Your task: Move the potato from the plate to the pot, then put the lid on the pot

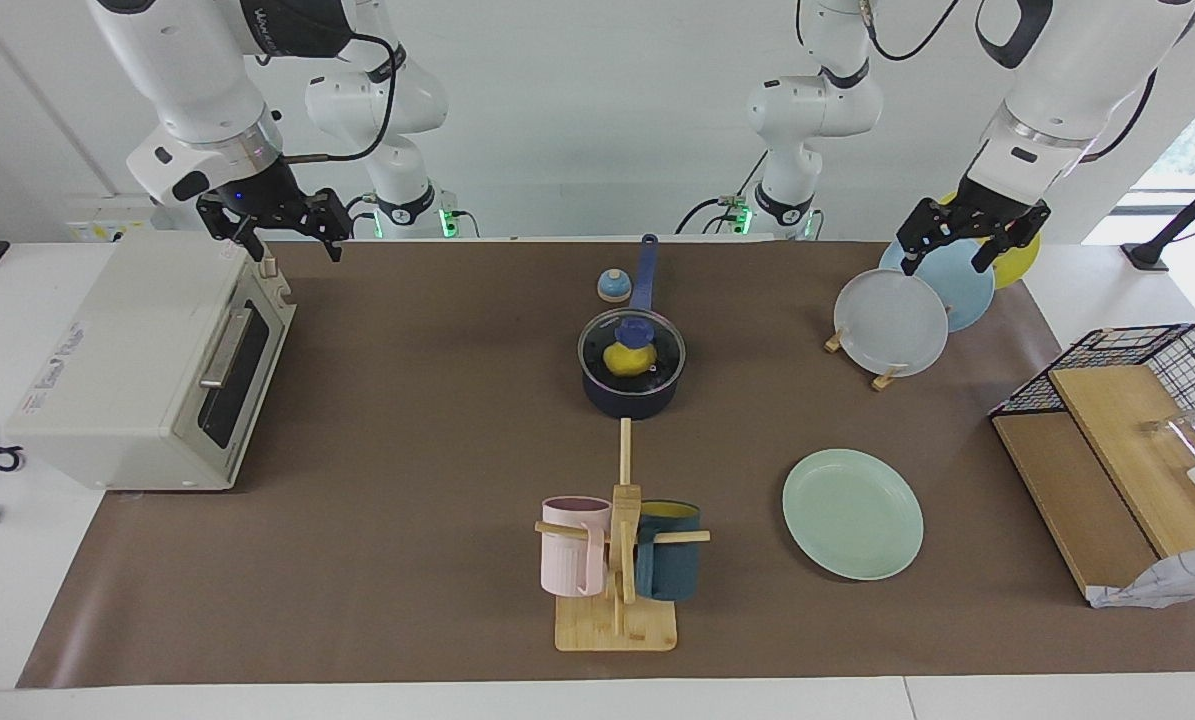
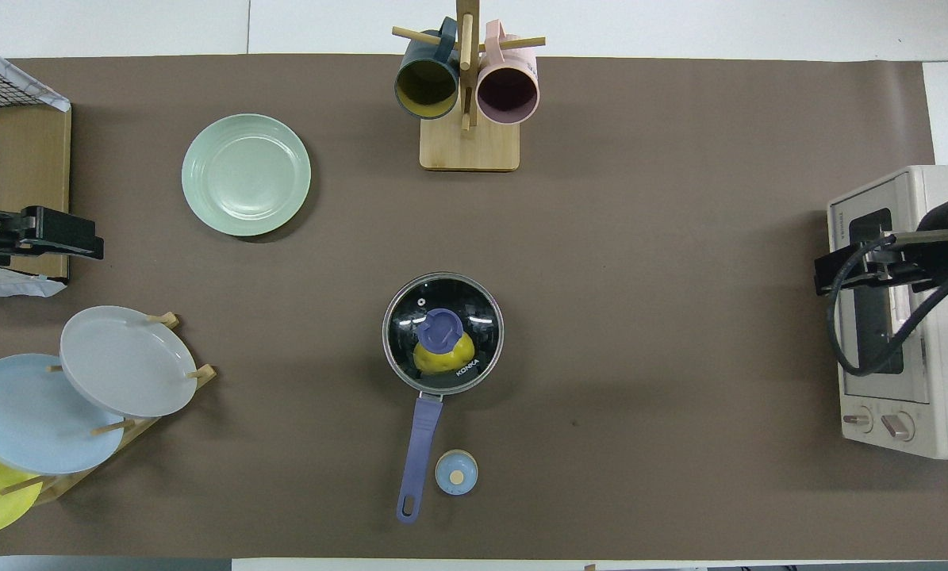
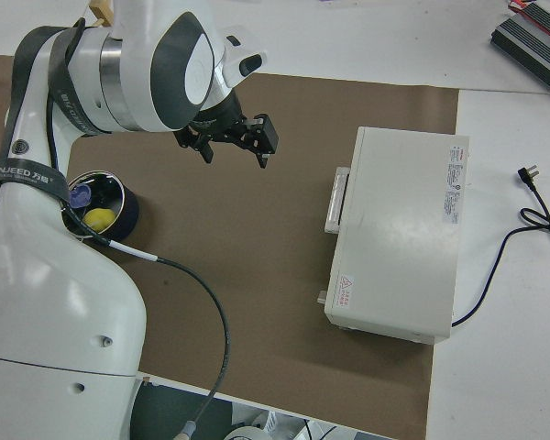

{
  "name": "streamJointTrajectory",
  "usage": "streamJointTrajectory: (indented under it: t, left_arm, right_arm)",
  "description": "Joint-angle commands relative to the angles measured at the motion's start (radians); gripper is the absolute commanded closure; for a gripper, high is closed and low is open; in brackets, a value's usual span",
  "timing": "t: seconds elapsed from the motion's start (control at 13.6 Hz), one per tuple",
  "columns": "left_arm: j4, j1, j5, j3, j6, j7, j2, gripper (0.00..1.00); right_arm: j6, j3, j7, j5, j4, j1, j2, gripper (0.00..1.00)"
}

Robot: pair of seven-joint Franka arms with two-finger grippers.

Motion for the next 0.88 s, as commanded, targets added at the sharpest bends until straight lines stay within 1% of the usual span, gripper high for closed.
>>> streamJointTrajectory:
  t: [0.0, 0.29, 0.52, 0.81]
  left_arm:
    - [-0.044, 0.012, 0.010, -0.005, 0.032, -0.002, -0.035, 0.00]
    - [-0.038, 0.001, 0.010, -0.005, 0.032, -0.011, -0.034, 0.00]
    - [-0.041, 0.001, 0.010, -0.005, 0.041, -0.008, -0.034, 0.00]
    - [-0.041, 0.004, 0.010, -0.003, 0.055, -0.010, -0.032, 0.00]
  right_arm:
    - [0.016, 0.007, -0.025, 0.006, -0.010, -0.013, -0.005, 0.00]
    - [0.013, 0.007, -0.030, 0.006, -0.009, -0.008, -0.004, 0.00]
    - [0.040, 0.007, -0.030, 0.006, -0.009, -0.010, -0.002, 0.00]
    - [0.045, 0.007, -0.031, 0.006, -0.009, -0.013, -0.002, 0.00]
